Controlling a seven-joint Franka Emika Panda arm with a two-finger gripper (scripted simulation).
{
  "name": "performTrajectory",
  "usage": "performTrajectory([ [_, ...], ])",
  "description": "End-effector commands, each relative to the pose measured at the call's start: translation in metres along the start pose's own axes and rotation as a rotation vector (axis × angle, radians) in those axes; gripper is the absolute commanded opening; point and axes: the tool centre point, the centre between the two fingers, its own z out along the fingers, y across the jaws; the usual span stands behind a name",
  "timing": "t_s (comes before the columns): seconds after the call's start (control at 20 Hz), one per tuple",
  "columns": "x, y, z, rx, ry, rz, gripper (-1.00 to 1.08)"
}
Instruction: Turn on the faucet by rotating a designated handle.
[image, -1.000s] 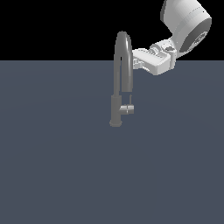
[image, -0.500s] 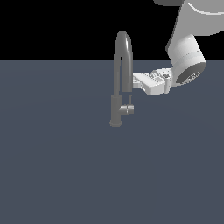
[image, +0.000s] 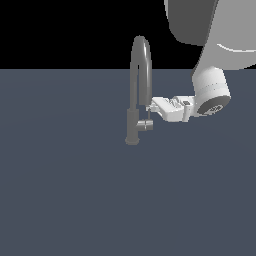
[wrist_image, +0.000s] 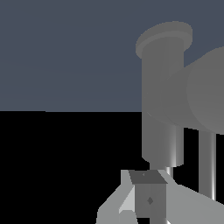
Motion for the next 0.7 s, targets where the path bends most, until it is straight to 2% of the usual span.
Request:
performTrajectory([
  [0.0,0.004,-0.001,0.001,0.010,-0.010,0.008,-1.00],
  [0.65,0.000,0.010,0.001,0.011,-0.010,0.009,-1.00],
])
